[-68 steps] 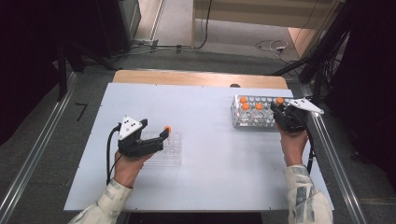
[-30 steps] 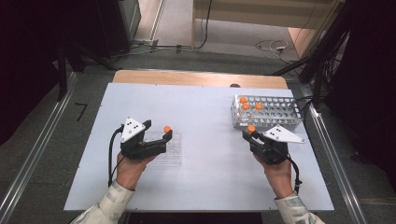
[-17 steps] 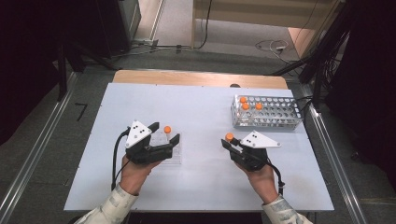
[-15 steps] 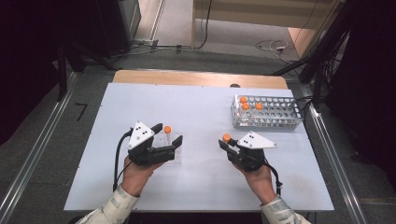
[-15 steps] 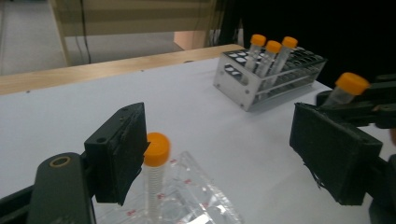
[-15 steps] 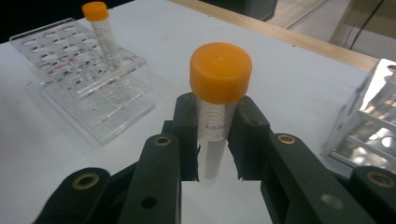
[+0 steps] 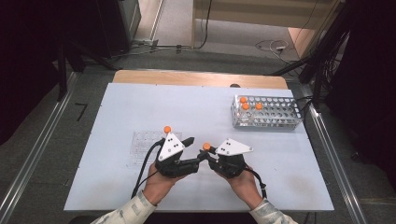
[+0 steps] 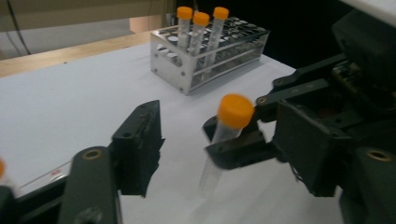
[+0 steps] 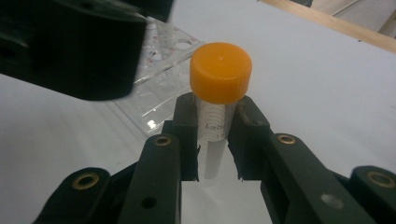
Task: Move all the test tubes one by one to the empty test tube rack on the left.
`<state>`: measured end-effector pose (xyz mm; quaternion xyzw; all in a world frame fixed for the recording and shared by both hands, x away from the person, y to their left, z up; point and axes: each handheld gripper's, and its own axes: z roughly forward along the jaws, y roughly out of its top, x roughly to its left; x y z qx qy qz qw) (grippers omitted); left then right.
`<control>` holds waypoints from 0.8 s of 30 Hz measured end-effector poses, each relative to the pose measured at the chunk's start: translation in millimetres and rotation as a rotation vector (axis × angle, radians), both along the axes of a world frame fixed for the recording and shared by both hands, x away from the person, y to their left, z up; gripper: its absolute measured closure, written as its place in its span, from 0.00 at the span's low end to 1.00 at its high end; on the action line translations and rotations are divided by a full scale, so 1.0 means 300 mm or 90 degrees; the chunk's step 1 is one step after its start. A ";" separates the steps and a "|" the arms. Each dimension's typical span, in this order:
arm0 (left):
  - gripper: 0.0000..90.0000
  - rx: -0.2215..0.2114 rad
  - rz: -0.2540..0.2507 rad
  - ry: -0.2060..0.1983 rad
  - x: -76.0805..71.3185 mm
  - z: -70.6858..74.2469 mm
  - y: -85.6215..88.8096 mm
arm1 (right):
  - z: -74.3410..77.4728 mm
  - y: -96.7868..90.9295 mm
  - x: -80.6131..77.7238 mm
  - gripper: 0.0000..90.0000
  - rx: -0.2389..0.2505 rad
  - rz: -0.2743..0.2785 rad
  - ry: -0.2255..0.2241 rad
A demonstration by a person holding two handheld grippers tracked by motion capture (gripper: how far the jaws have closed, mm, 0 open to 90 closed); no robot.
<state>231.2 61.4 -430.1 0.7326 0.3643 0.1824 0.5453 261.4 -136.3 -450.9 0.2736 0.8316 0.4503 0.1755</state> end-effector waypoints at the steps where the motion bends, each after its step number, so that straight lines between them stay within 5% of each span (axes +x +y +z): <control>1: 0.46 0.001 -0.007 0.004 0.002 -0.004 -0.007 | -0.001 0.007 -0.004 0.80 -0.001 0.004 0.000; 14: 0.75 0.014 -0.015 -0.002 0.008 -0.029 -0.028 | 0.001 0.024 -0.021 0.80 0.004 0.022 0.007; 24: 0.77 0.009 -0.020 0.001 0.008 -0.027 -0.023 | 0.002 0.022 -0.022 0.77 0.005 0.027 0.007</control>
